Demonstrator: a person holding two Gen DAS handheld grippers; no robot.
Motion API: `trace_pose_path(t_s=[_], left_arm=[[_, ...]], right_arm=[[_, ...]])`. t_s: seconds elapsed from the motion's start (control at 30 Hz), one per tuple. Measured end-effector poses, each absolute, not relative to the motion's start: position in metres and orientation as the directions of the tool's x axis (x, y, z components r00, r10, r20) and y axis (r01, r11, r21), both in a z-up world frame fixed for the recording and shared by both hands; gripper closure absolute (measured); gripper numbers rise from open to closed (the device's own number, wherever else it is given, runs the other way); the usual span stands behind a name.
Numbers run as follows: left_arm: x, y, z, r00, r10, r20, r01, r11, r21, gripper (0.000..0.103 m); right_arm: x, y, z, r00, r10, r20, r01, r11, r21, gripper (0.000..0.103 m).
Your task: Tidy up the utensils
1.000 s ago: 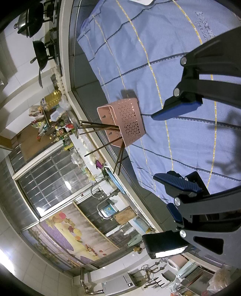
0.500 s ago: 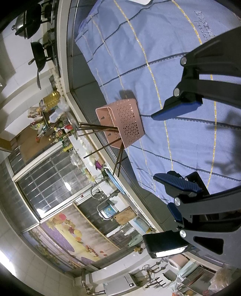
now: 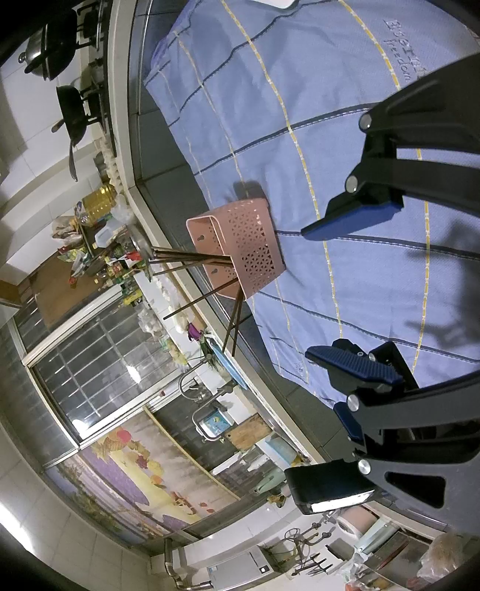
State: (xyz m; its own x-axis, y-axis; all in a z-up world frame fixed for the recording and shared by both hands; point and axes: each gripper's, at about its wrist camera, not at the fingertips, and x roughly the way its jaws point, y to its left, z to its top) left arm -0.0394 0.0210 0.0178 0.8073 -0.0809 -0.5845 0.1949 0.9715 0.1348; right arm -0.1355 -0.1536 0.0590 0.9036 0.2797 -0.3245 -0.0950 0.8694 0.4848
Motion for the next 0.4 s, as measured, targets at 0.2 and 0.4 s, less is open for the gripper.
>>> trace_pose_path(t_s=[0.2, 0.4], left_arm=[[-0.0420, 0.0164, 0.0203, 0.809, -0.088, -0.581, 0.208, 0.968, 0.143, 0.006], [-0.0436, 0.0145, 0.0220, 0.806, -0.098, -0.584, 0.217, 0.967, 0.137, 0.006]], right_arm=[[-0.1375, -0.1501, 0.0595, 0.903, 0.281, -0.325, -0.097, 0.870, 0.483, 0.043], [-0.1398, -0.1469, 0.0604, 0.904, 0.278, -0.324, -0.095, 0.871, 0.483, 0.042]])
